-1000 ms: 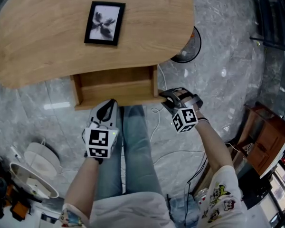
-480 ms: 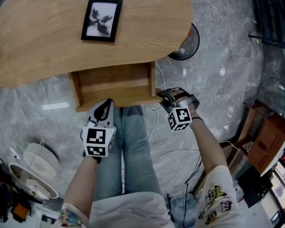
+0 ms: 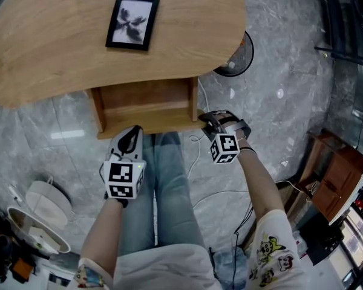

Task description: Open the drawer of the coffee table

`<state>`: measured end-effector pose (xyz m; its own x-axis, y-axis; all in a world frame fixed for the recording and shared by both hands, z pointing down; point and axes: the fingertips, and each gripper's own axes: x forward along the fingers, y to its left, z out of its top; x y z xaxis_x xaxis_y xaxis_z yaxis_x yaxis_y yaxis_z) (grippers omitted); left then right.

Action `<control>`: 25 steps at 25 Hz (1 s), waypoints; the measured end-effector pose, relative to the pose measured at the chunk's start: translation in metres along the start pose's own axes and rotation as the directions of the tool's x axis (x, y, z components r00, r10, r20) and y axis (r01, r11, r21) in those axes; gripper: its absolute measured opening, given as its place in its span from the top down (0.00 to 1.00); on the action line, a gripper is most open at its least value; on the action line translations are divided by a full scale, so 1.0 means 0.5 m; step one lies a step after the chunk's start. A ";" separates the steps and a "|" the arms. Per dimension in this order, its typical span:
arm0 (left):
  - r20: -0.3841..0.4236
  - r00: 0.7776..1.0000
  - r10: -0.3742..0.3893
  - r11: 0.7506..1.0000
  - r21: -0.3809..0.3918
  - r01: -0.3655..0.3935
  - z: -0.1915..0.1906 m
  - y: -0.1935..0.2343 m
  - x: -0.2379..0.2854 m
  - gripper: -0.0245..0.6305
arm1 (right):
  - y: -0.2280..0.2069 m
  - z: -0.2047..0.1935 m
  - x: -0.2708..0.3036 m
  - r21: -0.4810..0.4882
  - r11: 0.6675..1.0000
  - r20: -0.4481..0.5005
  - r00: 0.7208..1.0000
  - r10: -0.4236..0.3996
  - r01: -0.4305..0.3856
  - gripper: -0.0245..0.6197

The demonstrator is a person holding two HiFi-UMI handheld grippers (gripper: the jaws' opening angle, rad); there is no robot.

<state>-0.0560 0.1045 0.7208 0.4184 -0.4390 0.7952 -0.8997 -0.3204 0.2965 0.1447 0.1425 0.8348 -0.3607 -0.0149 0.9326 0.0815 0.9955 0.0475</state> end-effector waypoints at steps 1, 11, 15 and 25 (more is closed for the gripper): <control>0.003 1.000 0.000 1.000 0.000 0.000 0.000 -0.001 -0.003 0.94 | 0.002 0.001 -0.002 0.017 1.000 0.002 1.000 0.000 -0.001 0.86; 0.051 0.999 0.011 1.000 0.003 -0.012 0.021 0.011 -0.043 0.94 | -0.015 0.021 -0.046 0.103 0.994 -0.011 0.999 -0.032 0.033 0.76; 0.080 0.997 0.019 1.000 0.004 -0.019 0.047 0.010 -0.082 0.94 | -0.017 0.041 -0.096 0.122 0.991 -0.019 0.999 -0.048 0.050 0.76; 0.190 0.981 0.050 0.998 0.013 -0.053 0.162 0.016 -0.226 0.94 | -0.094 0.202 -0.278 0.228 0.960 0.068 0.981 -0.182 0.162 0.74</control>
<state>-0.1002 0.0835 0.5907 0.3889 -0.6057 0.6942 -0.9191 -0.3074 0.2467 0.0972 0.1072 0.6668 -0.4321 -0.1894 0.8817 -0.1925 0.9745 0.1149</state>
